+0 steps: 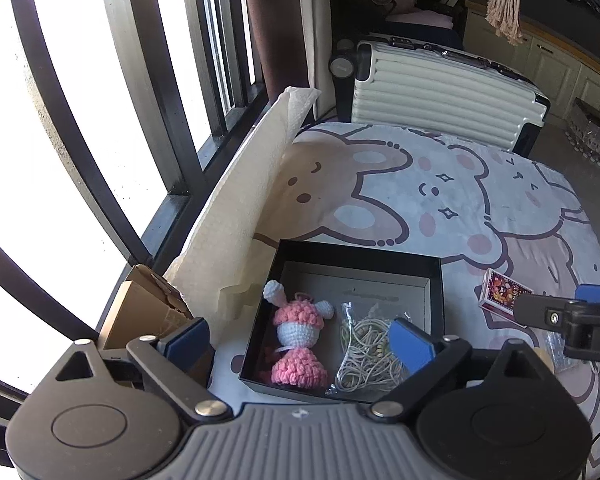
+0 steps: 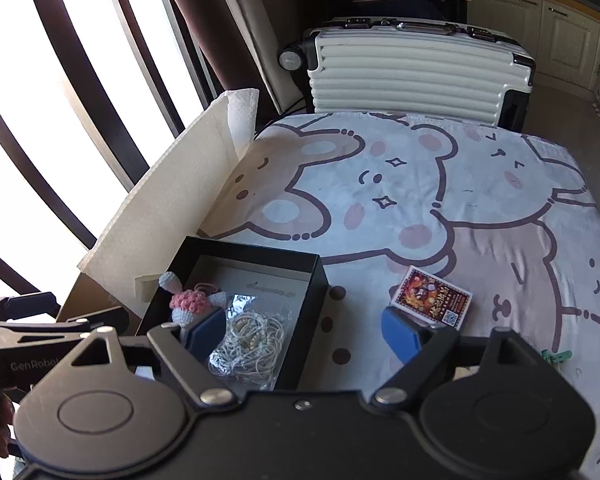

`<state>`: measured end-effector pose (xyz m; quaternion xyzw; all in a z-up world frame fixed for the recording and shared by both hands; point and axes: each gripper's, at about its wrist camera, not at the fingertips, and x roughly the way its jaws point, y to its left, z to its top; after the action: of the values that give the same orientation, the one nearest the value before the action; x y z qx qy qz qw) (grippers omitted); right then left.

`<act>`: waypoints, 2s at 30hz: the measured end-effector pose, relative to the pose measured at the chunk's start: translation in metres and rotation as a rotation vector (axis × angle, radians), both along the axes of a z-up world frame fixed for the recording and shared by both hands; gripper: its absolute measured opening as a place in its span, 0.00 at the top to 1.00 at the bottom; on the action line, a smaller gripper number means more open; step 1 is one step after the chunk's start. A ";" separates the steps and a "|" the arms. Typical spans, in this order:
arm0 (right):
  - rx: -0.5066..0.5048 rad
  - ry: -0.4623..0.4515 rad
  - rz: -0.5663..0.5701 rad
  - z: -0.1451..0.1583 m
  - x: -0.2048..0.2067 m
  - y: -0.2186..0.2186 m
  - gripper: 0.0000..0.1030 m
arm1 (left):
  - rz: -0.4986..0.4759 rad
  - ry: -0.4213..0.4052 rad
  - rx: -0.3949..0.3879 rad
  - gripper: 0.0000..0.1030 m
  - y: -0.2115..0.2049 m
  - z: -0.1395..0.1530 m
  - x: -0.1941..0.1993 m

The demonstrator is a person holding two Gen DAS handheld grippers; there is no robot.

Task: Organize objects

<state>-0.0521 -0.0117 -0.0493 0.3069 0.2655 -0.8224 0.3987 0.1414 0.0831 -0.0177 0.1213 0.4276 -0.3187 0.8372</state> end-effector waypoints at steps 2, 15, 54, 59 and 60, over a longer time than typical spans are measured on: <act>-0.008 0.017 0.001 0.001 0.000 0.003 0.09 | 0.008 -0.006 -0.004 0.03 0.001 0.000 -0.001; -0.023 0.116 0.001 0.003 -0.007 0.008 0.00 | 0.034 -0.060 -0.025 0.00 0.004 0.001 -0.001; -0.018 0.142 0.032 -0.005 -0.019 -0.002 0.00 | 0.091 -0.047 0.001 0.00 -0.003 -0.004 0.016; -0.030 0.154 -0.011 0.005 -0.033 0.013 0.00 | 0.055 -0.047 -0.013 0.00 -0.021 -0.002 0.008; -0.032 0.157 -0.021 0.007 -0.036 0.017 0.00 | 0.045 -0.048 -0.015 0.00 -0.025 -0.001 0.006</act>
<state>-0.0883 0.0056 -0.0427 0.2377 0.2794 -0.8522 0.3731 0.1472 0.0577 -0.0190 0.1131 0.4078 -0.2997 0.8550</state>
